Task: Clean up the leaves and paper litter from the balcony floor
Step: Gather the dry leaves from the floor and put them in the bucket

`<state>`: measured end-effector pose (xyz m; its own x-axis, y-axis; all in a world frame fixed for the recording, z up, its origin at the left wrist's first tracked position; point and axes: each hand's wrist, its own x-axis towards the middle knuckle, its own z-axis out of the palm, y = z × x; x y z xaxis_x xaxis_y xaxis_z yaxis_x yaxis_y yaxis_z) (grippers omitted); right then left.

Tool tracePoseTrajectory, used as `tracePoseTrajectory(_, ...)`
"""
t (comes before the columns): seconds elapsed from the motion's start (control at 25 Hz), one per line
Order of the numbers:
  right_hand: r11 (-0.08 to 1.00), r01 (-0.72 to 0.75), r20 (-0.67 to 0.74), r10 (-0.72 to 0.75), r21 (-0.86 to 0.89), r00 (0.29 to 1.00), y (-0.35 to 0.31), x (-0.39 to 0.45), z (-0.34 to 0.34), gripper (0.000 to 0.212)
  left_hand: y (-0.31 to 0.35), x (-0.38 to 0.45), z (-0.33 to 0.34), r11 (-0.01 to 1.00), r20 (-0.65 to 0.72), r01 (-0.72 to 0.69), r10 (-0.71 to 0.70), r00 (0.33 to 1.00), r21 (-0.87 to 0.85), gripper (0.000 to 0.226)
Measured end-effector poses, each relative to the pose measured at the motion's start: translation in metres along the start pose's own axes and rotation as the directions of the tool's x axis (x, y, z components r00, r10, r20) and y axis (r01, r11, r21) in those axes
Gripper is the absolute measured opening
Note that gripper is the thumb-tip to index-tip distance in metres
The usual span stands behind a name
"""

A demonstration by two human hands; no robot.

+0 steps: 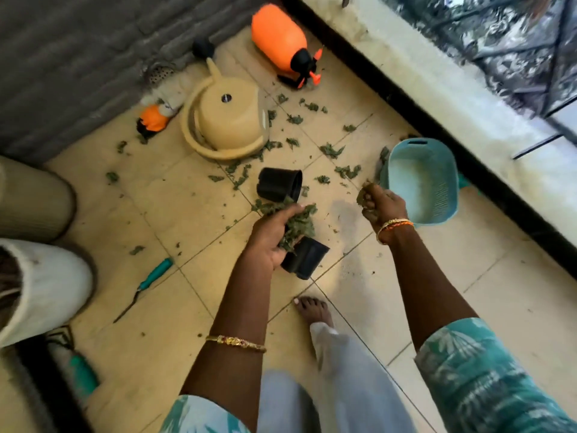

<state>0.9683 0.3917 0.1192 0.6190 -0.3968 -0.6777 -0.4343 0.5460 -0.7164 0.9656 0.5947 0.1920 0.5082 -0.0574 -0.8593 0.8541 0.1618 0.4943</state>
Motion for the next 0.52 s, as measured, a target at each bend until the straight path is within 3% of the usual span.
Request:
tracePoseTrajectory(0.12,0.989,-0.109,0.227,0.084,0.101,0.97,-0.08,-0.115,0.016,0.026,0.032,-0.105,0.0,0.999,0.018,-0.047,0.047,0.999,0.021,0.043)
tracePoseTrajectory(0.24,0.981,-0.172,0.412,0.122,0.086,0.903,-0.142,-0.228,0.028,0.029,0.05,-0.205,0.001,0.997,0.032,-0.08,0.079,0.996,0.021,0.047)
tracePoseTrajectory(0.4,0.975,-0.222,0.505,0.196,-0.009,0.841,-0.182,-0.366,0.028,0.028,0.048,-0.324,-0.009,0.992,-0.045,-0.12,0.118,0.992,-0.045,0.032)
tracePoseTrajectory(0.52,0.953,-0.285,0.526,0.189,0.107,0.829,-0.198,-0.442,0.014,0.029,0.037,-0.406,-0.012,0.969,-0.025,-0.112,0.109,0.994,-0.22,0.005)
